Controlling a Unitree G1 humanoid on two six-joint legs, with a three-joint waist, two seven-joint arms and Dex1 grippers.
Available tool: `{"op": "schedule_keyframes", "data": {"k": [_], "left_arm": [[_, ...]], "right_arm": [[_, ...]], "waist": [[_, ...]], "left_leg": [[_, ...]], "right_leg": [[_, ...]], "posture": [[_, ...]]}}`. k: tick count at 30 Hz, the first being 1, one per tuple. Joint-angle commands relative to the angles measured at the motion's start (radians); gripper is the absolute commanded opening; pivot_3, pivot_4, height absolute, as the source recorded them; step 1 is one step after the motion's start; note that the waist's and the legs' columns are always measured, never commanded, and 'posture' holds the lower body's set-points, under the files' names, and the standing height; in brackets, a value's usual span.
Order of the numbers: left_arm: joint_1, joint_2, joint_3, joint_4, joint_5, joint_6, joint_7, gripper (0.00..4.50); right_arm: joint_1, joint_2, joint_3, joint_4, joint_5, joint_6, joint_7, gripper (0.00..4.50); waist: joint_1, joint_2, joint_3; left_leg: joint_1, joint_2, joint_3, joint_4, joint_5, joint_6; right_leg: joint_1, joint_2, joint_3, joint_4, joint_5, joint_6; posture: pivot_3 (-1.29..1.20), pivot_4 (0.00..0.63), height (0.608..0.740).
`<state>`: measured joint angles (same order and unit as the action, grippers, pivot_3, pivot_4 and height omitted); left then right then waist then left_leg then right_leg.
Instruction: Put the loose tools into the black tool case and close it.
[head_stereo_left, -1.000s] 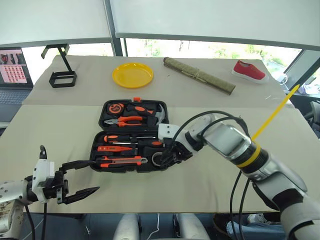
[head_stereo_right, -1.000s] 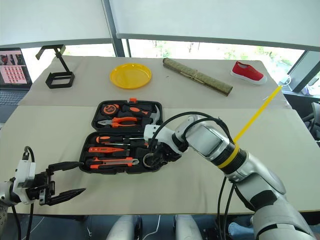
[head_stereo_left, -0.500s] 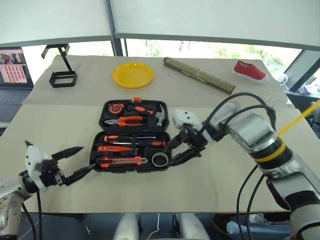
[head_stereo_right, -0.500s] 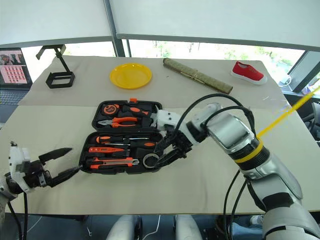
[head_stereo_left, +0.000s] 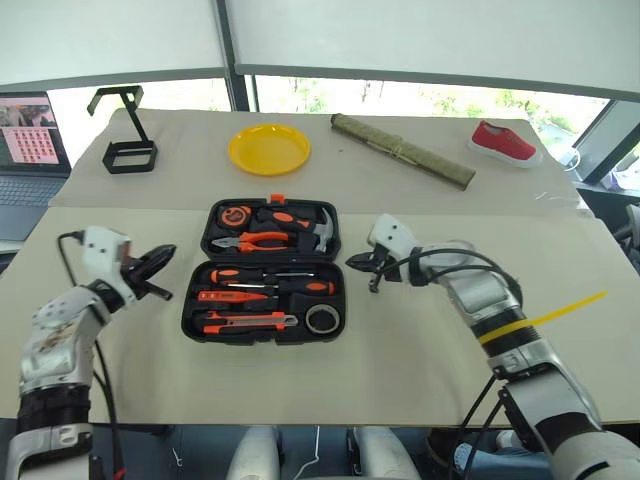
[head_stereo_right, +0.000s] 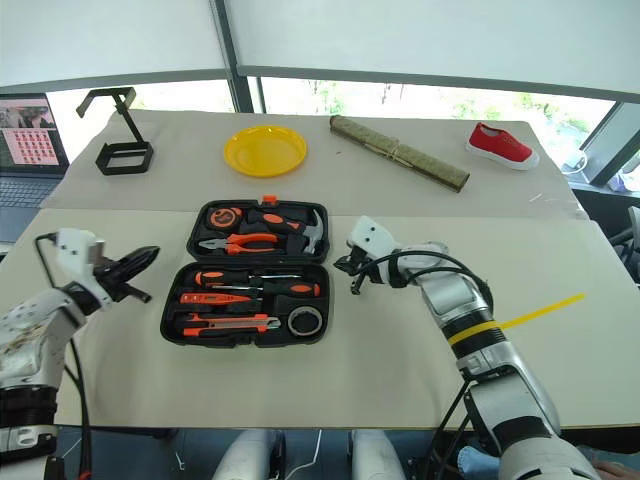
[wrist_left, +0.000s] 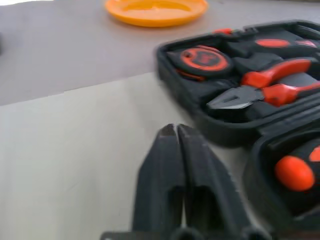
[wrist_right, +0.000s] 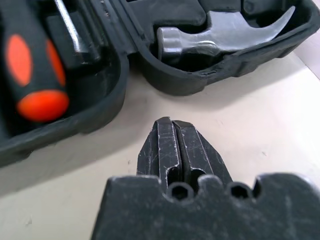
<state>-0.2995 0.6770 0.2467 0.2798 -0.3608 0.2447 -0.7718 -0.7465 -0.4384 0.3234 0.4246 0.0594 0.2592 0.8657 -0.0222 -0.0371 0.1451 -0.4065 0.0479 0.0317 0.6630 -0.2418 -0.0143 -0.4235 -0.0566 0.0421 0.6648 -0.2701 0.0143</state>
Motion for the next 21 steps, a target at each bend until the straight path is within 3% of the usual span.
{"op": "schedule_keyframes", "data": {"k": [1, 10, 21], "left_arm": [[-0.046, 0.014, -0.055, 0.026, 0.027, 0.049, -0.035, 0.03], [-0.097, -0.039, -0.121, 0.005, -0.002, 0.081, -0.144, 0.03], [0.0, -0.107, -0.224, -0.196, 0.023, 0.062, -0.214, 0.03]], "right_arm": [[-0.04, 0.033, -0.012, 0.026, -0.015, -0.062, 0.015, 0.0], [-0.001, 0.028, -0.019, -0.049, -0.003, -0.025, 0.1, 0.0], [0.233, -0.176, -0.112, -0.38, 0.044, 0.141, 0.167, 0.0]], "waist": [[-0.002, 0.0, 0.0], [0.013, 0.0, 0.0], [0.041, 0.0, 0.0]], "left_leg": [[0.0, 0.0, 0.0, 0.0, 0.0, 0.0], [0.0, -0.001, 0.0, 0.0, 0.0, 0.0], [-0.005, -0.004, -0.001, 0.001, 0.0, 0.0]], "right_leg": [[0.0, 0.0, 0.0, 0.0, 0.0, 0.0], [0.001, -0.001, -0.001, 0.0, 0.001, 0.001], [0.001, -0.003, -0.001, -0.002, 0.002, 0.005]], "posture": [[0.0, 0.15, 0.74], [0.0, 0.15, 0.74], [0.0, 0.15, 0.74]]}}
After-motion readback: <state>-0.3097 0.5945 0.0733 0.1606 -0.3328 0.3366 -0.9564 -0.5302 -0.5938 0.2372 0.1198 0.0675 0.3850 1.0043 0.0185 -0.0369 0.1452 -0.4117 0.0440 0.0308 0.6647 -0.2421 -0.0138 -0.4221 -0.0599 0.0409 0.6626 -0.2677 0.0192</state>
